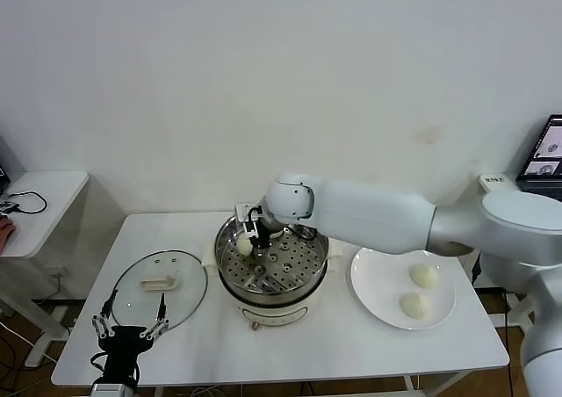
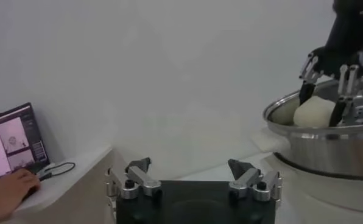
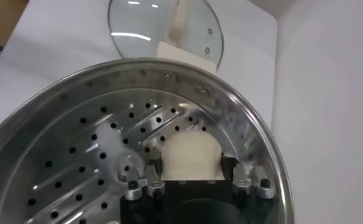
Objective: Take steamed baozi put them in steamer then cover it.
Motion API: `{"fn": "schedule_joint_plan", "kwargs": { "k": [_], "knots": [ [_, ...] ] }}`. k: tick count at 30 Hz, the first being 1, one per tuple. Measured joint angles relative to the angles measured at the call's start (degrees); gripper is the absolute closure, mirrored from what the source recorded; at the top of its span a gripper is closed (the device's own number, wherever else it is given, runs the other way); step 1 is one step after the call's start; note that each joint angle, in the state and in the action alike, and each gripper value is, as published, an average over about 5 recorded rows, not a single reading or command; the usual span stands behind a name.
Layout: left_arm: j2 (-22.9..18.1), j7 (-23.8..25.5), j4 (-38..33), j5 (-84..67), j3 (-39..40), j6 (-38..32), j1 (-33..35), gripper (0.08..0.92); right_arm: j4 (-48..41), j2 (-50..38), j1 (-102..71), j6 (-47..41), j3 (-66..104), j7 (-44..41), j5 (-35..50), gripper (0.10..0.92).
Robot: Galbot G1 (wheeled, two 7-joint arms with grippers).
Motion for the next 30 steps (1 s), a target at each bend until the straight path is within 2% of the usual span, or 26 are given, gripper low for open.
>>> {"fn": "schedule_joint_plan", "kwargs": {
  "k": [4, 12, 21, 30],
  "knots": [
    [0.01, 0.01, 0.03, 0.00, 0.02, 0.00, 0.06, 0.177, -0.73, 0.93, -0.70, -0.31, 0.02, 0.04, -0.39, 0.406],
    [-0.12, 0.01, -0.42, 0.07, 0.14, 0.00, 0.21, 0.177, -1.03, 1.29, -0.90, -0.56, 0.32, -0.10, -0.55, 0.219],
    [-0.01, 0.02, -1.19, 0.27, 0.30, -0.04, 0.67, 0.177, 2.08, -2.32, 2.60, 0.24, 0.54, -3.44, -1.13, 0.203],
    [0.28, 0.35, -1.62, 0.85, 1.42, -0.09, 0.51, 0.177, 8.71, -13.76, 10.39, 5.45, 0.14, -11.88, -2.69, 0.203]
  ]
}}
